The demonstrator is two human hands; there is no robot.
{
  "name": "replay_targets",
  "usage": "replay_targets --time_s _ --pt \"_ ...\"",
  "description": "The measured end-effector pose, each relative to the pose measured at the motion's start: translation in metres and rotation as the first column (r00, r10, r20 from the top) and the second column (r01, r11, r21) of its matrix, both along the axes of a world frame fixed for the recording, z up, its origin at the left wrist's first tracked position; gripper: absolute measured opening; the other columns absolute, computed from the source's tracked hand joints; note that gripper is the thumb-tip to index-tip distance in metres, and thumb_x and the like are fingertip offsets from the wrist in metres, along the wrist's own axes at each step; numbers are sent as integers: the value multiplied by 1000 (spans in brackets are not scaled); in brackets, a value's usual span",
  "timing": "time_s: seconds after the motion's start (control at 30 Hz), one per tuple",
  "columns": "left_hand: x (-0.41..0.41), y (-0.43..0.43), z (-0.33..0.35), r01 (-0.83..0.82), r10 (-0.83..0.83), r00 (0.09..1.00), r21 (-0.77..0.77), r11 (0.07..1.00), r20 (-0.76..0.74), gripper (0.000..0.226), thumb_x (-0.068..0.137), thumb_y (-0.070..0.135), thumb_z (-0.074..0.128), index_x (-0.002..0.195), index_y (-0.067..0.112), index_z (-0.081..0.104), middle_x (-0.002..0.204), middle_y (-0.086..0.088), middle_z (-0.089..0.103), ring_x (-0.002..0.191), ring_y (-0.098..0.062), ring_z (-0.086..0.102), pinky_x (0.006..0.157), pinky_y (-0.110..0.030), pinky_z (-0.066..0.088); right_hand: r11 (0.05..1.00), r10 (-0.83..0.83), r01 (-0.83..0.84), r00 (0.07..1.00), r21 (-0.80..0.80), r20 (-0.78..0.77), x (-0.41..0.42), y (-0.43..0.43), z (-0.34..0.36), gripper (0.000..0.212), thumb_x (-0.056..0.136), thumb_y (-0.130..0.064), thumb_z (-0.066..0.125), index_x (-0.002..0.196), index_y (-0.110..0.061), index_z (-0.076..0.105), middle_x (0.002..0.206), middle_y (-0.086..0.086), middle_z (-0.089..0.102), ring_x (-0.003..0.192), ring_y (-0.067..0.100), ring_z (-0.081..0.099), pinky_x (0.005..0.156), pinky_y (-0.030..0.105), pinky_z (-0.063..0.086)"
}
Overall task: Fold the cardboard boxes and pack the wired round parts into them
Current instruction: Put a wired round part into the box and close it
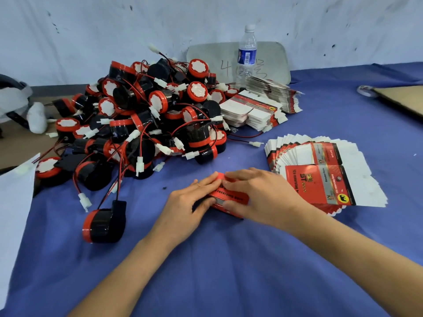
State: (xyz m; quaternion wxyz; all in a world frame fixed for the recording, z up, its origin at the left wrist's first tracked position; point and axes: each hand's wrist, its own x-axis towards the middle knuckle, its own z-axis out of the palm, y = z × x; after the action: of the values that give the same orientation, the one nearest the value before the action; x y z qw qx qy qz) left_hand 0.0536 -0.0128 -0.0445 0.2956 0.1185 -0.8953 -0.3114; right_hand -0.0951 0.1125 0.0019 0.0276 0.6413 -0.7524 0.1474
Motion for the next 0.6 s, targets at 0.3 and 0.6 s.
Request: replay_targets --time_s 0.3,0.6 --pt "5 -1 2 -104 126 982 149 983 -144 22 82 14 75 97 22 61 113 12 63 101 -3 62 87 -24 51 990 -97 49 923 135 372 -3 -3 -7 58 84 -36 72 137 -30 52 158 0 22 139 17 35 110 31 33" --pt "11 12 12 37 -30 999 156 987 -46 50 74 38 81 116 40 56 119 20 56 114 -3 54 97 -34 47 928 138 208 579 -309 803 21 33 -28 43 77 -21 80 116 -32 66 114 -1 59 106 16 61 89 31 53"
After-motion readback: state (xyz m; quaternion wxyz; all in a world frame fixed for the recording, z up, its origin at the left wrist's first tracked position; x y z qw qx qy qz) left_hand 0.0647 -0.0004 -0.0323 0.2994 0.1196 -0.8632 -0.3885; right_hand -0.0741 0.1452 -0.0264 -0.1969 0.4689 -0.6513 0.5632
